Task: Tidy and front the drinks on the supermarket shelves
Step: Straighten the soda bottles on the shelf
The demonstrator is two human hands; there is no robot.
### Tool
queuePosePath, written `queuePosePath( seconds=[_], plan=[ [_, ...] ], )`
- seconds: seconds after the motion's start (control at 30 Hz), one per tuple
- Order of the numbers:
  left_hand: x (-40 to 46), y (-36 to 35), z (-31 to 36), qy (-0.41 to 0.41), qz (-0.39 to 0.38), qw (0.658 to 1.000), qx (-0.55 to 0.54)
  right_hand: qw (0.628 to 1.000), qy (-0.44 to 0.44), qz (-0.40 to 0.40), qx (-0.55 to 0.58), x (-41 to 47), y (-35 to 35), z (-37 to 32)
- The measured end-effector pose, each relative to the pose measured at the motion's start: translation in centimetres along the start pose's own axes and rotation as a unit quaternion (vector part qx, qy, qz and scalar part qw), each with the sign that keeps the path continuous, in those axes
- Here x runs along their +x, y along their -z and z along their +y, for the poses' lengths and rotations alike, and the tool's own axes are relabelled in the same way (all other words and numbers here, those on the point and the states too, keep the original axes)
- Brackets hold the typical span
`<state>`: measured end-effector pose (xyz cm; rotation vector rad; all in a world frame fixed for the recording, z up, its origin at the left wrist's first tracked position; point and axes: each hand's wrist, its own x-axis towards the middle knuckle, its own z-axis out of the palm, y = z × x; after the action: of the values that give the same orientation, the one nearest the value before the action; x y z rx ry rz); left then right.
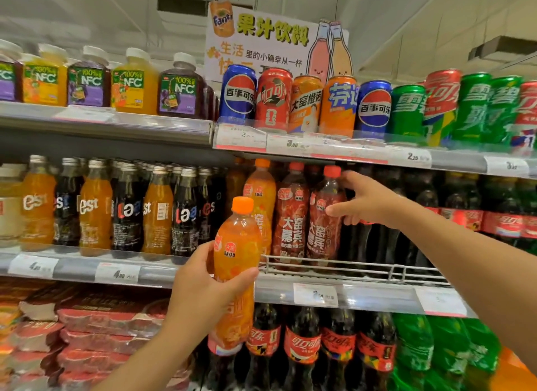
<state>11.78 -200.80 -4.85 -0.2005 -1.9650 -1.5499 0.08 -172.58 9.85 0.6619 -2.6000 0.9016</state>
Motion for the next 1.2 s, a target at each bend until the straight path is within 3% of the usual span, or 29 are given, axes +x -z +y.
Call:
queuePosePath(
  seconds=[0.13, 0.3, 0.5, 0.7, 0.77, 0.93, 1.2],
  plan=[
    [0.3, -0.2, -0.6, 0.003, 0.004, 1.000, 0.007, 0.998, -0.058, -0.011, -0.031, 1.2, 0.1, -0.8],
    [0.8, -0.7, -1.1, 0.005, -0.001, 1.000, 0.010, 0.987, -0.071, 0.137, -0.035, 2.5, -0.4, -1.8],
    [0.8, -0.8, -0.9, -0.003, -0.012, 1.000, 0.012, 0.984, -0.087, 0.145, 0.050, 2.6, -0.7, -1.7],
    [0.6, -0.5, -0.7, -0.003, -0.020, 1.000, 0.002, 0.984, -0.156, 0.079, 0.039, 2.7, -0.4, -2.9],
    [0.6, -0.4, -0.7, -0.003, -0.021, 1.000, 0.000, 0.985, -0.150, 0.068, 0.044, 2.5, -0.8, -3.0],
    [0.4, -0.3, -0.6, -0.006, -0.024, 1.000, 0.003, 0.984, -0.110, 0.137, -0.020, 2.7, -2.1, -2.0],
    [0.4, -0.3, -0.6, -0.007, -0.031, 0.999, 0.005, 0.991, -0.073, 0.107, -0.043, 3.3, -0.9, -1.8]
  ],
)
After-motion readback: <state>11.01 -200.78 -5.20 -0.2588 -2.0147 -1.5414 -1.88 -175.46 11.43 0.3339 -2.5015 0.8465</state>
